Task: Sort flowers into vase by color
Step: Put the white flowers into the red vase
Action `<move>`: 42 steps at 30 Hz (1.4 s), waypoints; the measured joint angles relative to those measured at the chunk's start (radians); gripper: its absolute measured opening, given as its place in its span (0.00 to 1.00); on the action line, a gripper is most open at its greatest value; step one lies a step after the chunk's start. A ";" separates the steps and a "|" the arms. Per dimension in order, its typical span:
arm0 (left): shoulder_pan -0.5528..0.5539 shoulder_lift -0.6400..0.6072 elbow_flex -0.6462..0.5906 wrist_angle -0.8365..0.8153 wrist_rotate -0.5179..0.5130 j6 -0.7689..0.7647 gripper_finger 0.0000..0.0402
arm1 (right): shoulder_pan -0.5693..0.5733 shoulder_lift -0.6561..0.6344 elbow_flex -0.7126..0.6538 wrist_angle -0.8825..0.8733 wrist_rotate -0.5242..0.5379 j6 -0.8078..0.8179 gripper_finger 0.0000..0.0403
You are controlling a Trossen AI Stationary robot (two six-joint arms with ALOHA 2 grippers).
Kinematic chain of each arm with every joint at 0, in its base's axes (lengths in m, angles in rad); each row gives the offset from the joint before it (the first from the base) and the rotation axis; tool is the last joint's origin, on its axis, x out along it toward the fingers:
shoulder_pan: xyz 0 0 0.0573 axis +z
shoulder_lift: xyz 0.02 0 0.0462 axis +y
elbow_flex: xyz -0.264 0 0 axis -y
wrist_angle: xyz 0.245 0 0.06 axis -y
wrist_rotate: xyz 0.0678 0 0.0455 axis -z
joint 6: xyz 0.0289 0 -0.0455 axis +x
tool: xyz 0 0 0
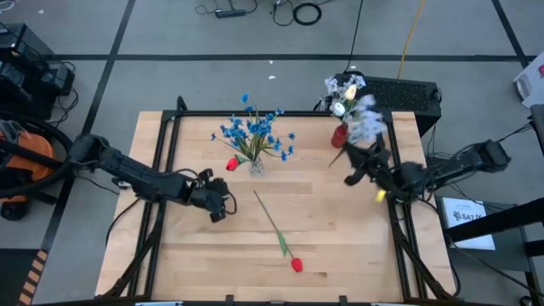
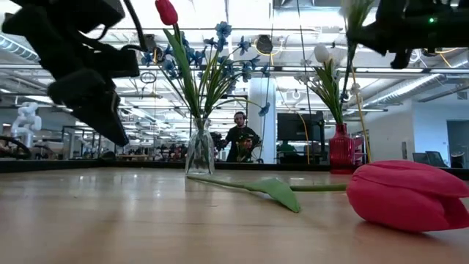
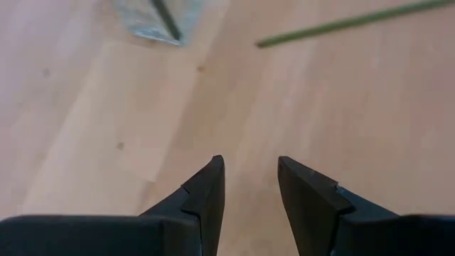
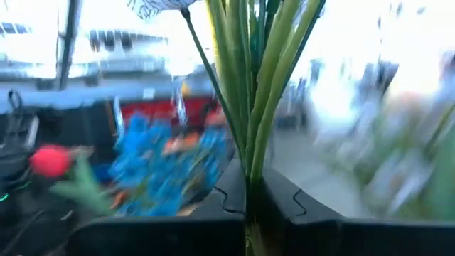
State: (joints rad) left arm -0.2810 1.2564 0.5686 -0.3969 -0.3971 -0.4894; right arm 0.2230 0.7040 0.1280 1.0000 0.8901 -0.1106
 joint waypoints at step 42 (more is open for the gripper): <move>0.125 0.000 0.001 0.032 0.000 -0.003 0.34 | -0.915 -0.121 -0.060 -0.053 -0.735 -0.004 0.00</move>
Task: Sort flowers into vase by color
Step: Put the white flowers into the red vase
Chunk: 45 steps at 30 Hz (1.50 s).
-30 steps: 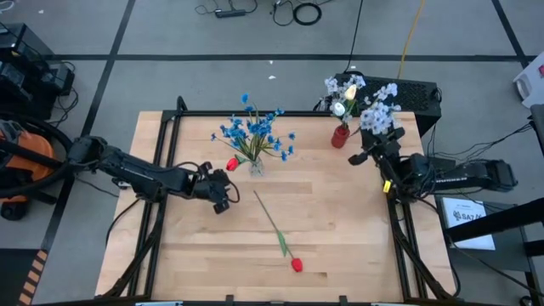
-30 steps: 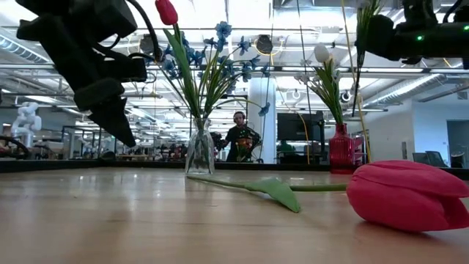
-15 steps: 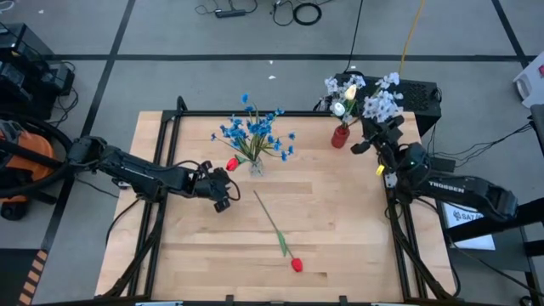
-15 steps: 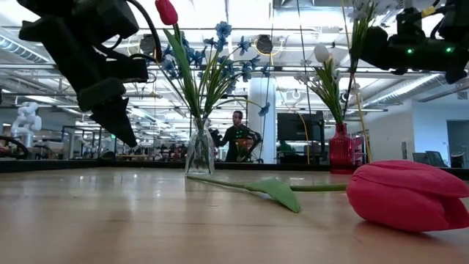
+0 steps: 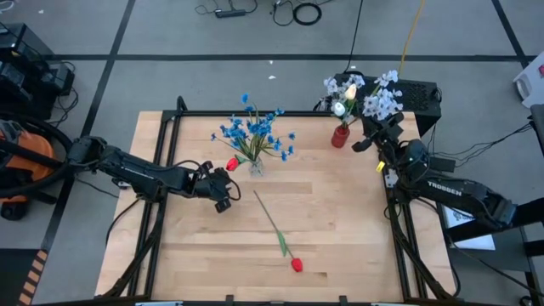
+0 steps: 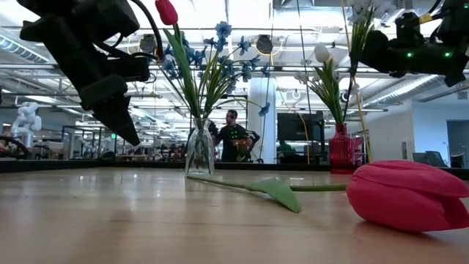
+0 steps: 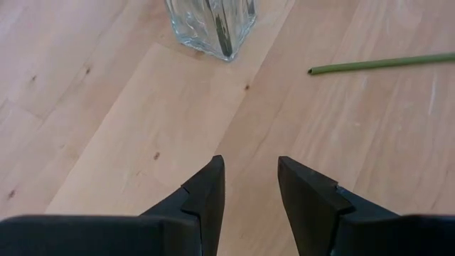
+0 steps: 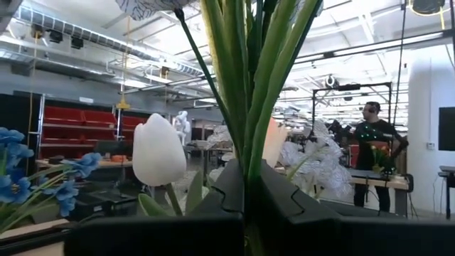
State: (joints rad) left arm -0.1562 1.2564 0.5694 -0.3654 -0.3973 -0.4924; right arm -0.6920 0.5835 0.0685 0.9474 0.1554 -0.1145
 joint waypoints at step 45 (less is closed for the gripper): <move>0.000 0.000 0.000 0.020 0.000 0.000 0.34 | -0.057 0.271 -0.054 -0.043 -0.057 0.106 0.00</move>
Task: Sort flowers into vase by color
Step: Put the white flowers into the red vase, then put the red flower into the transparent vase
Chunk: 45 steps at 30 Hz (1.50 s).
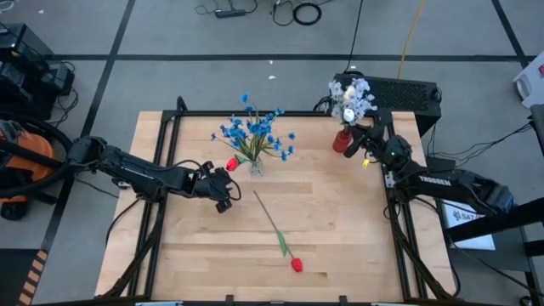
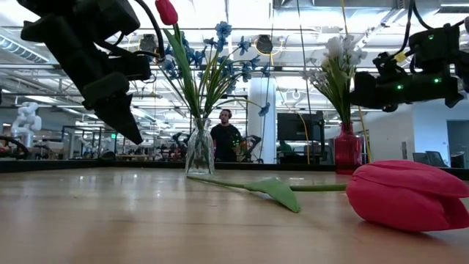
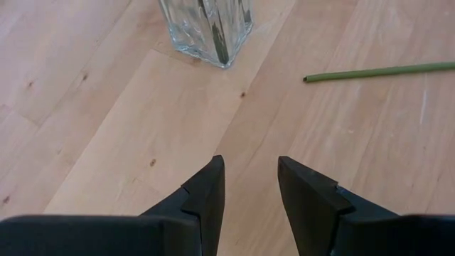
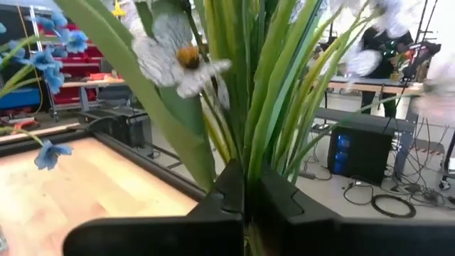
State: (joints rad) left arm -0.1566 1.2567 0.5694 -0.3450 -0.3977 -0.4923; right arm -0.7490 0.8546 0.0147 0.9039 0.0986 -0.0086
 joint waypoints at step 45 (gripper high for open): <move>-0.001 0.000 0.001 0.004 0.059 0.088 0.34 | 0.005 0.013 0.931 -1.888 0.004 0.197 0.34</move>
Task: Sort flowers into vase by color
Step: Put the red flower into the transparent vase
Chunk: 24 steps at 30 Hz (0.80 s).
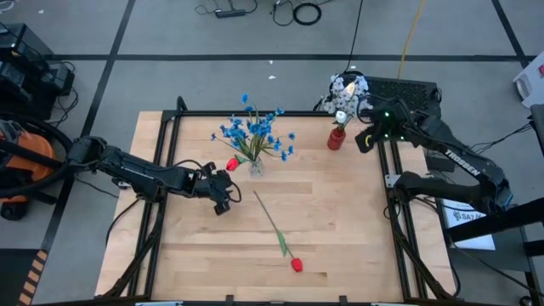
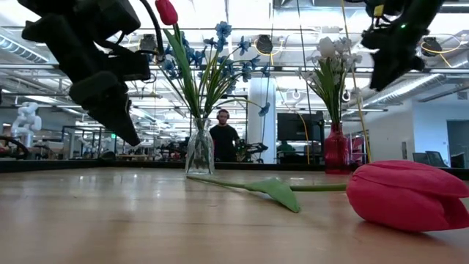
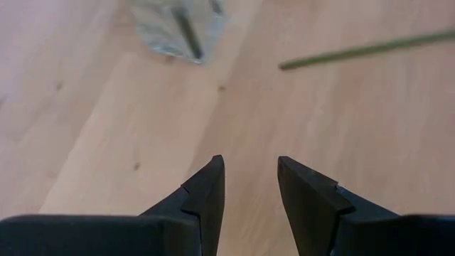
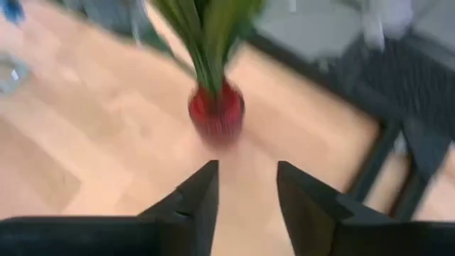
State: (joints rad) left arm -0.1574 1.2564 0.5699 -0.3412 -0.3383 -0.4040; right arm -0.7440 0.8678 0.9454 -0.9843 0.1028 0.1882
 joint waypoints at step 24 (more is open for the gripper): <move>-0.046 0.474 0.446 0.058 0.256 0.810 0.34 | 0.390 -0.019 0.060 -0.326 0.000 0.384 0.00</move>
State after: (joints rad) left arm -0.2034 1.7308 1.0154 -0.2829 -0.0823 0.4061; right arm -0.3545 0.8484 1.0054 -1.3100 0.1024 0.5727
